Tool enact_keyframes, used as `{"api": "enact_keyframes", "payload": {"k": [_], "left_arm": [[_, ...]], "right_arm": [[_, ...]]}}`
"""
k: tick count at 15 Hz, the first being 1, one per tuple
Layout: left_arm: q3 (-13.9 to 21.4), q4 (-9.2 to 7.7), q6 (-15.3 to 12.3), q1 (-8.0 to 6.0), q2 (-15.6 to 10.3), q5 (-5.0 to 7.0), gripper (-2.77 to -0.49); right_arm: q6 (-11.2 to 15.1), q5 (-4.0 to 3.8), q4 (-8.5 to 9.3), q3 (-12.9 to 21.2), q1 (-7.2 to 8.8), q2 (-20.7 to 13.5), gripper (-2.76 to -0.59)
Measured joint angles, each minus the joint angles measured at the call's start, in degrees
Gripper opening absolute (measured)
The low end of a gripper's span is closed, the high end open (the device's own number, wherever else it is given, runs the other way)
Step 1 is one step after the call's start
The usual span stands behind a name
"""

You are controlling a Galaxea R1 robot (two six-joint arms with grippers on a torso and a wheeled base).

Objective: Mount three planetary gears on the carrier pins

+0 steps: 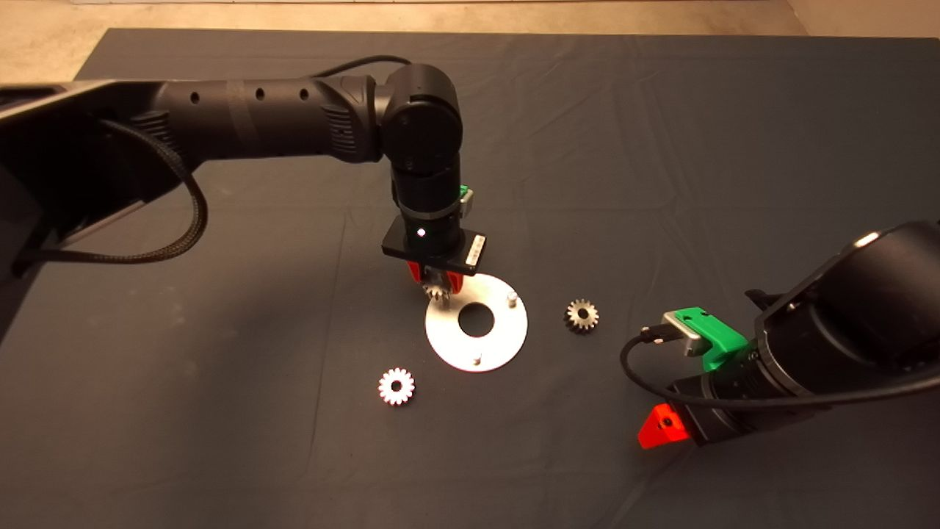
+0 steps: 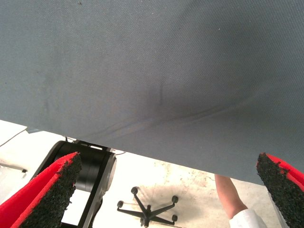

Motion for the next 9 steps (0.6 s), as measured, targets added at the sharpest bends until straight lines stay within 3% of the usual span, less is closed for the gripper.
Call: {"api": "enact_keyframes", "payload": {"k": [4, 9], "left_arm": [[-0.6, -0.75, 1.2, 0.0, 0.2, 0.02, -2.3], [-4.2, -2.02, 3.9, 0.0, 1.6, 0.02, -2.3]], "right_arm": [[0.0, -0.01, 0.0, 0.0, 0.0, 0.0, -0.61], [0.0, -0.01, 0.0, 0.0, 0.0, 0.0, -0.61]]}}
